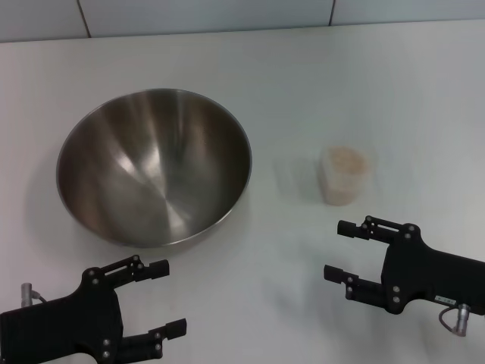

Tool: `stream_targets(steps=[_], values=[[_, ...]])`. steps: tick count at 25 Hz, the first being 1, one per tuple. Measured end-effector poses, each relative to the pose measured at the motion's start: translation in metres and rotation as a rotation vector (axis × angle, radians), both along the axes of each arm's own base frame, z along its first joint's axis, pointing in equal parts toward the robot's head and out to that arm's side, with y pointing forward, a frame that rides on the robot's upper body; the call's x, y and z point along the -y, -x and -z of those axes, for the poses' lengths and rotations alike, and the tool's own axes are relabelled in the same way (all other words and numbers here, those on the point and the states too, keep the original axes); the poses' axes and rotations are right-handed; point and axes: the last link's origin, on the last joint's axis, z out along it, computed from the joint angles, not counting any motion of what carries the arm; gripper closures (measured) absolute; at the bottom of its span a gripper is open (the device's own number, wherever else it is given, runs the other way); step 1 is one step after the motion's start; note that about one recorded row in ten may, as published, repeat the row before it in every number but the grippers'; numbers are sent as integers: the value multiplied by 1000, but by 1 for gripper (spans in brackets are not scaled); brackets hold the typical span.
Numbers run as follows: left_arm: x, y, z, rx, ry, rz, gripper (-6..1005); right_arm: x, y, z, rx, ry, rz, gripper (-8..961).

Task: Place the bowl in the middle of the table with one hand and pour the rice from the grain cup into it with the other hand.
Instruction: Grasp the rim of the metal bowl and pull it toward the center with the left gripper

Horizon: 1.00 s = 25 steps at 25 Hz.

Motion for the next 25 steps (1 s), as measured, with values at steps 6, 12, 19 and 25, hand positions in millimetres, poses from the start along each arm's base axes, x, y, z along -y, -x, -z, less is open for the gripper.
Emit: stream_targets(steps=[6,12,19,25], values=[[0,0,0,0,-1,1,209,0,0,-1,1,0,-1,286],[0,0,0,1,-1,2,215,-1,0,-1,1,-1,-3,287],[1,-1,2,12,6,-1,222,-2,0,0,5,-3,1,287],[2,-1,2,12,6,-1,228,-1,0,0,6,-3,2,286]])
